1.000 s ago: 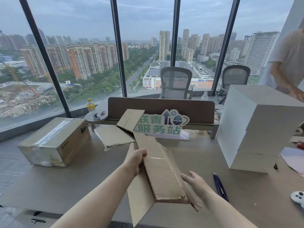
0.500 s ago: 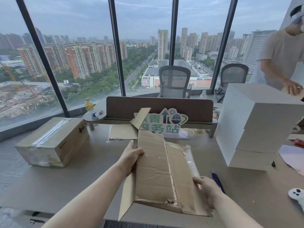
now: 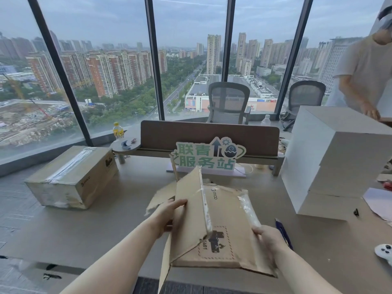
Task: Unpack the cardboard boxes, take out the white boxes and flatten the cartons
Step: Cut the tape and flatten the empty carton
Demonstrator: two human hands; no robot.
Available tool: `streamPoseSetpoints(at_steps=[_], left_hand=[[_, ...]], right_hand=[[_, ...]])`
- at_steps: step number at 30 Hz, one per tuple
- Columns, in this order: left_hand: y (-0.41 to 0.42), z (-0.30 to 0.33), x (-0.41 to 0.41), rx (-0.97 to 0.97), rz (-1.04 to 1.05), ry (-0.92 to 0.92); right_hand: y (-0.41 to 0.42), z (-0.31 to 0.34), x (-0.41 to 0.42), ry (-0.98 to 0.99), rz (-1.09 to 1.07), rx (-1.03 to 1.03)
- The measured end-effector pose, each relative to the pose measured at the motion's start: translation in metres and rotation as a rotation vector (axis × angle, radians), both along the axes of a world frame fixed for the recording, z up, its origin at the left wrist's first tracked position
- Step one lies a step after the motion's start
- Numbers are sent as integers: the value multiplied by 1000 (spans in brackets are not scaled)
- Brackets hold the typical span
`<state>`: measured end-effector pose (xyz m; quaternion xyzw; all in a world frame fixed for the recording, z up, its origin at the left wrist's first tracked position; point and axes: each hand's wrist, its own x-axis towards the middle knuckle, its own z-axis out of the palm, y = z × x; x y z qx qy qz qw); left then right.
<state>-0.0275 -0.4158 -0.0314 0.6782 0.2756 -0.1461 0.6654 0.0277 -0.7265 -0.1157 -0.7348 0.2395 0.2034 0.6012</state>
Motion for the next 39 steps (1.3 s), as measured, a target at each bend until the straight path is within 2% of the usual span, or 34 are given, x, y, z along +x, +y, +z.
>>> streamPoseSetpoints(at_steps=[2, 4, 9, 11, 15, 18, 25, 29, 34, 39], left_hand=[[5, -8, -4, 25, -56, 21], [8, -12, -10, 50, -159, 31], [33, -50, -14, -315, -108, 101], [38, -56, -22, -346, -108, 153], [27, -55, -35, -46, -93, 169], [30, -66, -36, 96, -9, 124], [25, -101, -33, 78, 77, 117], [13, -106, -29, 28, 22, 89], [-4, -123, -29, 56, -165, 170], [-8, -148, -29, 108, -88, 197]], right_hand=[[-1, 0, 8, -81, -12, -106], [-4, -3, 14, -76, -45, -128], [-13, -4, 12, -53, -119, -96], [-16, -7, 11, -60, -119, -103], [-18, -7, 9, -75, -93, -162], [-24, 4, 7, -171, -23, -361], [-43, -13, 13, -165, 117, -718], [-48, -19, 12, -131, 136, -853], [-52, -7, 9, -173, 132, -816], [-46, -11, 4, -227, 150, -755]])
